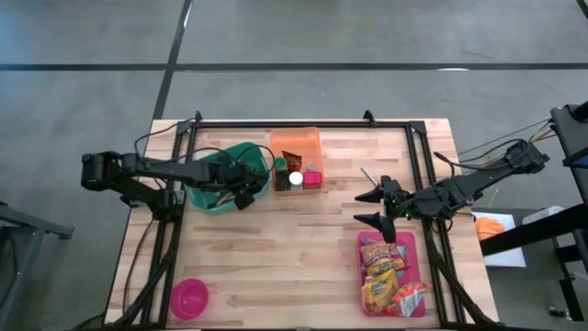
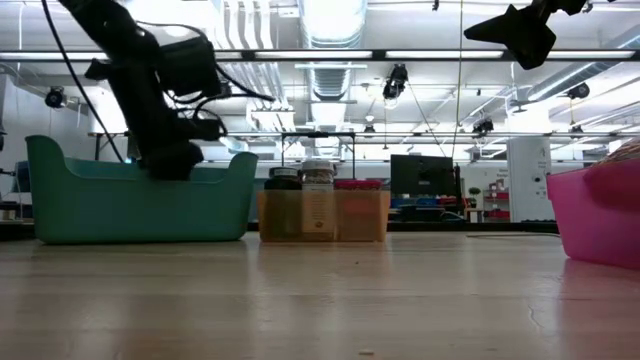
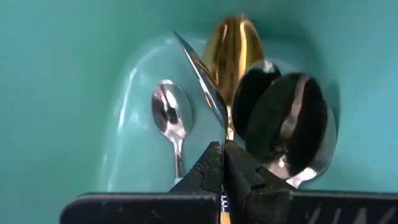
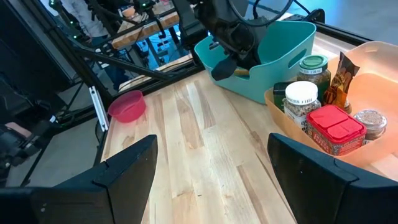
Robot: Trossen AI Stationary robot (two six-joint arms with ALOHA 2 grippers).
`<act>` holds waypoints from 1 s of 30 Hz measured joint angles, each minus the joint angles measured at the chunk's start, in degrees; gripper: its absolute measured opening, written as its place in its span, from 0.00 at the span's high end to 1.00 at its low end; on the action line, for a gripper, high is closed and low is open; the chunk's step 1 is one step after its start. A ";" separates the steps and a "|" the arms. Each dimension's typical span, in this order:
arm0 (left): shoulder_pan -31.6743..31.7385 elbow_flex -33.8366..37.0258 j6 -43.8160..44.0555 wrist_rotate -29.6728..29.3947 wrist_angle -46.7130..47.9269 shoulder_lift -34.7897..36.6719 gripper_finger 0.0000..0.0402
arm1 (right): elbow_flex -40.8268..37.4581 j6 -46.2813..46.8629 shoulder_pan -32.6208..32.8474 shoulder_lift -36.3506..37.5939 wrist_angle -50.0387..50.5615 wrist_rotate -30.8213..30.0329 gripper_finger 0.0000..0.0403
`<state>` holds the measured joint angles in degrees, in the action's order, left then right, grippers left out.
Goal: Pick & Place Food Item
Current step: Put the yellow spoon into the green bin
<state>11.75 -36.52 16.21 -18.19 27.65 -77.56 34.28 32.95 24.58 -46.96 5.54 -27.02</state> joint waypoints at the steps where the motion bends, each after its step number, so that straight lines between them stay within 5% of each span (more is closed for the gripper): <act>1: 0.12 0.68 -0.15 0.41 -0.67 0.00 1.00 | 0.00 0.00 0.00 0.00 0.00 0.00 0.26; 10: 0.20 7.16 0.07 2.82 -8.42 0.21 1.00 | 0.00 0.00 0.00 0.00 0.00 0.01 0.26; 22: -0.01 7.18 1.62 3.62 -10.96 0.00 0.99 | 0.00 0.00 0.01 0.00 -0.01 0.02 0.26; 30: -0.06 7.31 2.33 6.01 -10.81 -0.15 0.76 | 0.00 0.00 0.00 0.00 -0.01 0.02 0.26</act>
<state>11.68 -29.21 18.54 -12.18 16.84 -77.71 34.28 32.95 24.59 -46.96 5.53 -27.00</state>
